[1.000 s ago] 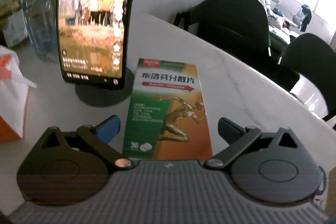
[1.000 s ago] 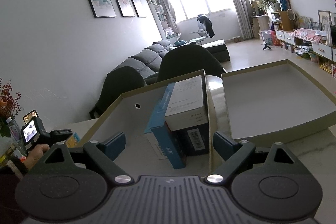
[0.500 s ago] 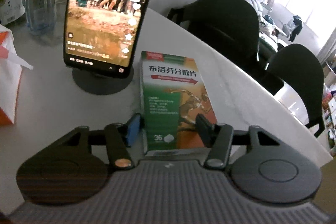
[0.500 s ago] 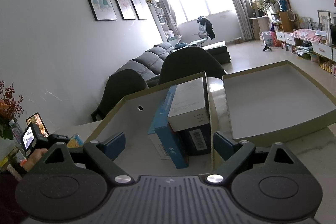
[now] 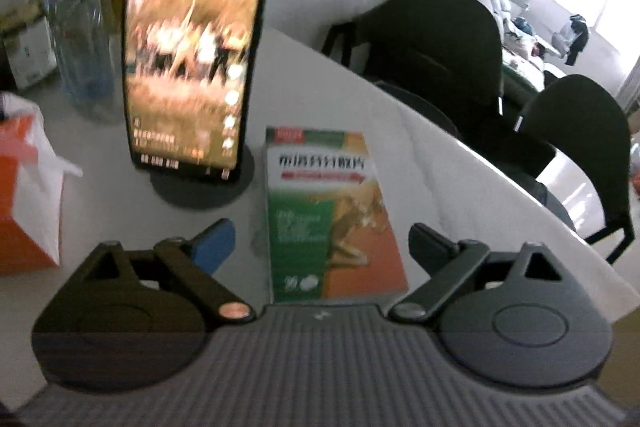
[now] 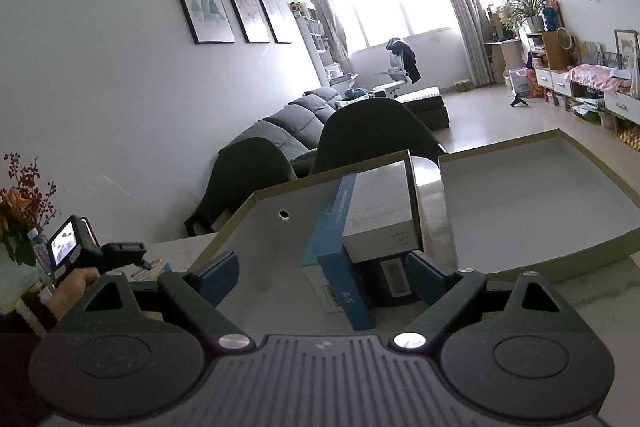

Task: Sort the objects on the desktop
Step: 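Lift the green-and-orange box off the table with the left gripper, then carry the green-and-orange box with the left gripper toward the beige box, then close the right gripper on the green-and-orange box while the left gripper opens and releases it, then carry the green-and-orange box with the right gripper and lower it into the beige box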

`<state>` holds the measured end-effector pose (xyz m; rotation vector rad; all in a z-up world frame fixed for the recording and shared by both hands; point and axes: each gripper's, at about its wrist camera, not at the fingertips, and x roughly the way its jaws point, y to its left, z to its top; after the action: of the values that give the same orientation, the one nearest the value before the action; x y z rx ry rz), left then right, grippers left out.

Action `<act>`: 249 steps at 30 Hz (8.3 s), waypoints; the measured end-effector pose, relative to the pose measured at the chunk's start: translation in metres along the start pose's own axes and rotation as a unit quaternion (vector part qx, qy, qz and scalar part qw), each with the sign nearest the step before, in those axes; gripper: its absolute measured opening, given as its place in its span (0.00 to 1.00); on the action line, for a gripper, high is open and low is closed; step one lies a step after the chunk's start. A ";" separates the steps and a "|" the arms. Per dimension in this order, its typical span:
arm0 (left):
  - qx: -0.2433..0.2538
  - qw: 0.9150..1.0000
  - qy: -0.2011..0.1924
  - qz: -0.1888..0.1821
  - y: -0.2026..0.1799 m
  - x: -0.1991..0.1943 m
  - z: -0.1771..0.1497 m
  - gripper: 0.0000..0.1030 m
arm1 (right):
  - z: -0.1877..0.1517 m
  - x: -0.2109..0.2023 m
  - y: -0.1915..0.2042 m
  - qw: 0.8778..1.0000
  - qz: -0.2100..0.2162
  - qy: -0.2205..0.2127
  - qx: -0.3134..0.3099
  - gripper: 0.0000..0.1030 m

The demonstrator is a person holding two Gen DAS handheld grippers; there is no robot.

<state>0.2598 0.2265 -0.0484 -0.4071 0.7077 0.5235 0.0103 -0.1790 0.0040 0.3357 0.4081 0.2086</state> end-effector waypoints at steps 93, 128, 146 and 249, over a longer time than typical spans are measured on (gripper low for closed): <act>0.094 0.986 0.019 -0.138 0.088 -0.085 -0.096 0.83 | -0.031 -0.004 0.063 0.997 0.071 0.034 -0.008 0.89; 0.091 0.948 -0.041 -0.301 0.106 -0.188 -0.125 0.83 | -0.026 0.021 0.095 0.963 0.227 0.106 0.101 0.89; 0.130 0.899 -0.041 -0.417 0.088 -0.206 -0.126 0.83 | -0.011 0.053 0.109 0.942 0.271 0.149 0.133 0.88; 0.154 0.886 0.032 -0.436 0.066 -0.168 -0.136 0.96 | 0.072 0.191 0.057 0.983 -0.005 0.181 0.022 0.21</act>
<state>0.0453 0.1562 -0.0365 -0.3980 0.5825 -0.4570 0.2045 -0.0959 0.0190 0.3399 0.7740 0.2525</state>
